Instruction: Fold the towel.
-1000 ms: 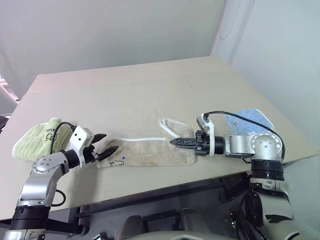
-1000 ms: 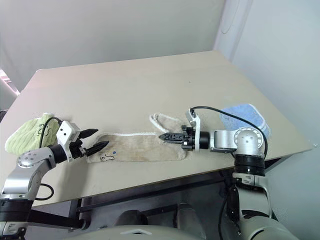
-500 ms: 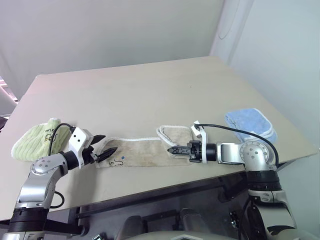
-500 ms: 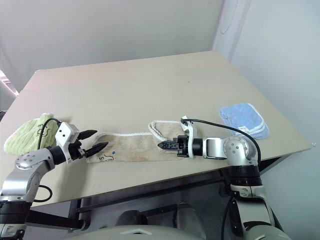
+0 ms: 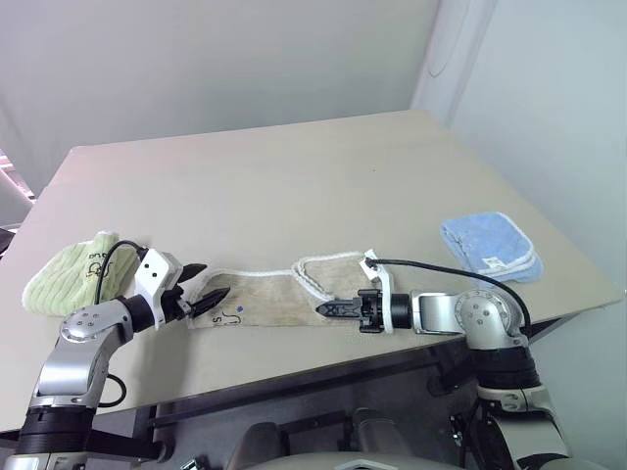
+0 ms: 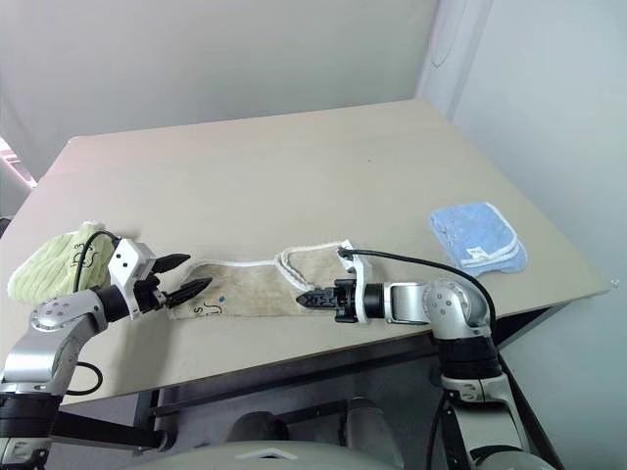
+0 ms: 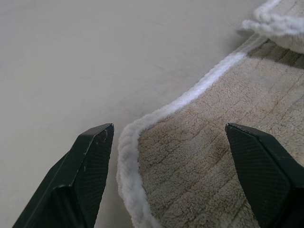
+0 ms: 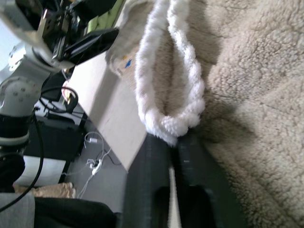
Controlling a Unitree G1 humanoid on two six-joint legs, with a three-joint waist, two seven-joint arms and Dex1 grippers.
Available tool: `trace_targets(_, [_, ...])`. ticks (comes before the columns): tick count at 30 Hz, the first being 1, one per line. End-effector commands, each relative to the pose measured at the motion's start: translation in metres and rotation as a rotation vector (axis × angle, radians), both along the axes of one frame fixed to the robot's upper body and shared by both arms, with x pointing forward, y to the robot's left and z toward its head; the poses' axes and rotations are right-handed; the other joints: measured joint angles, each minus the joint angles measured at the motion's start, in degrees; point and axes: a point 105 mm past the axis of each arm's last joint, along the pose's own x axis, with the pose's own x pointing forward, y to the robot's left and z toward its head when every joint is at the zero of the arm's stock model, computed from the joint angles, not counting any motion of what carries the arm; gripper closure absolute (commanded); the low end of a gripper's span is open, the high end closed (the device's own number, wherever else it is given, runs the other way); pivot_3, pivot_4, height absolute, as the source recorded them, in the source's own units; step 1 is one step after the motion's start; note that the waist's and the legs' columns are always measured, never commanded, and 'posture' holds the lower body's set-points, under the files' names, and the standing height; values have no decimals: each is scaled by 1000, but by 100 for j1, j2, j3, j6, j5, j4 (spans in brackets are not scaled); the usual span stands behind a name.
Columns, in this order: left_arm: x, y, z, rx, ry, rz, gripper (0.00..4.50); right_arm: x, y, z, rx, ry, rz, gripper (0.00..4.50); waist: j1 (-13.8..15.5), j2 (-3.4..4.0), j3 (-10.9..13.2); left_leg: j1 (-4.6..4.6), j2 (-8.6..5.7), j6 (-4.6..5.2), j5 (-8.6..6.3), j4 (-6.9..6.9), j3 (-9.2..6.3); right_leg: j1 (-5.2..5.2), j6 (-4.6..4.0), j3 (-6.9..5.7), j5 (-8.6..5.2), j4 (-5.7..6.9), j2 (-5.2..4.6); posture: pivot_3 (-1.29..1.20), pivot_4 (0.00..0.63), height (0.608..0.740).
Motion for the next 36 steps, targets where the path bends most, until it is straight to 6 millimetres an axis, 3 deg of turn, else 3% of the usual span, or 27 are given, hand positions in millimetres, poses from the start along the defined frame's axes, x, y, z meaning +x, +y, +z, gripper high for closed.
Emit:
trace_targets(1, [4,3,14,17,-52,3,542,-1,1,4,-24,-42,28,3088,-1,0,0,0,0,0,0,0,0,0,0,0,0,0,0,0,0,740])
trace_targets(9, [2,5,14,18,-49,5,542,1,-5,30,33,-178,67,197,1,0,0,0,0,0,0,2,1,0,0,0,0,0,0,0,0,740])
trace_targets(10, [2,5,15,13,-50,10,542,0,-7,36,49,-210,79,23,2,-2,-1,-1,-1,0,0,2,1,0,0,0,0,0,0,0,0,740])
trace_targets(16, [-2,9,20,-36,-21,28,542,10,-16,90,207,-500,76,23,-6,-6,-2,2,0,0,0,2,1,1,1,-1,-1,0,1,0,0,740])
trace_targets(18, [4,-2,44,-149,-69,14,542,24,-24,90,162,-625,13,23,-1,-12,-5,2,1,0,0,2,1,1,1,-2,-1,0,2,0,0,740])
trace_targets(21, [9,-25,72,-235,-115,-62,542,31,-34,77,115,-618,47,23,57,-25,-6,-1,1,0,0,11,-2,6,2,-8,0,0,1,0,0,740])
trace_targets(24, [11,-61,84,-282,-123,-216,1201,42,-42,75,106,-634,44,0,61,-24,-6,3,-22,-1,0,18,0,18,2,-6,1,-1,-7,0,0,740])
trace_targets(28, [16,-96,80,-315,-84,-349,2549,47,-46,78,97,-695,67,937,22,-23,-7,7,-42,0,0,16,0,20,-2,0,4,1,-12,0,0,740])
trace_targets(33, [12,-139,58,-255,-31,-560,4438,49,-48,66,67,-733,81,2818,21,-23,-7,6,-43,0,0,17,-3,20,-2,0,4,1,-8,0,0,740])
trace_targets(36, [17,-152,40,-196,-30,-606,4500,46,-43,49,59,-711,100,4000,10,-23,-7,10,-44,0,0,17,-2,24,-1,1,2,1,-8,0,0,740])
